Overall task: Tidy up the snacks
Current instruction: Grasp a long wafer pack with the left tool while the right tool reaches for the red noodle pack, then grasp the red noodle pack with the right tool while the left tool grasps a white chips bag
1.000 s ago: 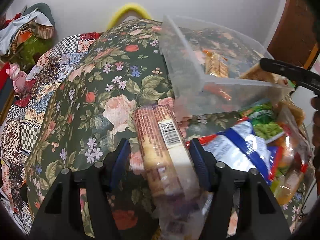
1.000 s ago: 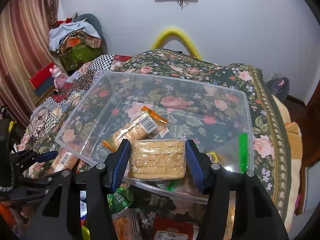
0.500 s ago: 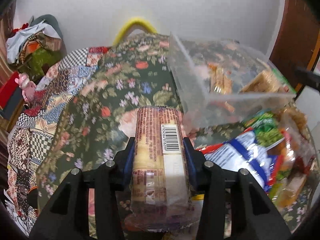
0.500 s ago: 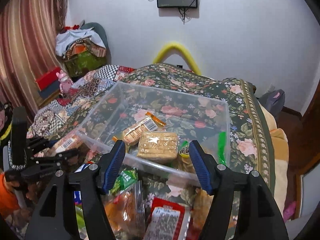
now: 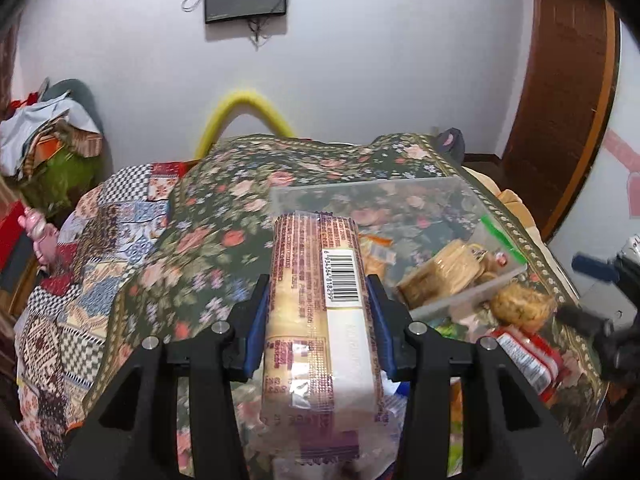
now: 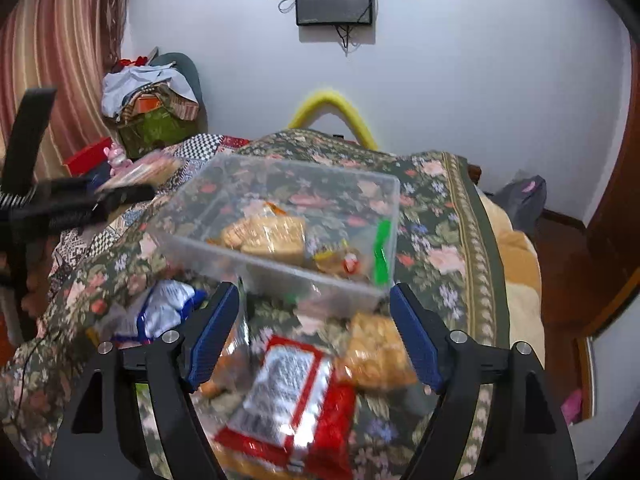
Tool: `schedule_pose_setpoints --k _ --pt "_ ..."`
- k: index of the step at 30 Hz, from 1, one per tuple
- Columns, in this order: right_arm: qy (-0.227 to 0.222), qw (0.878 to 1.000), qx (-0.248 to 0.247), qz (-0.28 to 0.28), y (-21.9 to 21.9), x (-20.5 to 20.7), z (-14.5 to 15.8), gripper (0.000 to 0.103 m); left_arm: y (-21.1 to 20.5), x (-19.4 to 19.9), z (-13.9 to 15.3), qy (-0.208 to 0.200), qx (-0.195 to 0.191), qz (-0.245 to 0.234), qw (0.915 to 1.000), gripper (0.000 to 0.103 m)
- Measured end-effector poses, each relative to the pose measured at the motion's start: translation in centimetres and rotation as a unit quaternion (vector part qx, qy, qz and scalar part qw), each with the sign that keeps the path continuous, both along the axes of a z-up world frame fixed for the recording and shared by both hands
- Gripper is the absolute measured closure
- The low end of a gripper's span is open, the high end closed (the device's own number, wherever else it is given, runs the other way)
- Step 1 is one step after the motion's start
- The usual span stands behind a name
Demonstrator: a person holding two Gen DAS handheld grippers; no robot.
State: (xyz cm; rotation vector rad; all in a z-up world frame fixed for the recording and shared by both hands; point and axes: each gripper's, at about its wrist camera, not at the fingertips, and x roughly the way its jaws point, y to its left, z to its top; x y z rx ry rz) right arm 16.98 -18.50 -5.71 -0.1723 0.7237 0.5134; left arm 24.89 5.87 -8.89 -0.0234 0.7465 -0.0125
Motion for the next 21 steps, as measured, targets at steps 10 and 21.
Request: schedule_pose_setpoints --k 10,21 --pt "0.055 0.998 0.006 0.000 -1.0 -1.5 -4.2 0.014 -1.6 4.8 -2.3 0.033 -0.002 -0.004 0.9994 0.058" --pt "0.101 0.995 0.007 -0.002 -0.7 -1.3 -6.7 0.014 -2.0 3.4 -1.7 0.028 0.008 -0.017 0.9994 0.057"
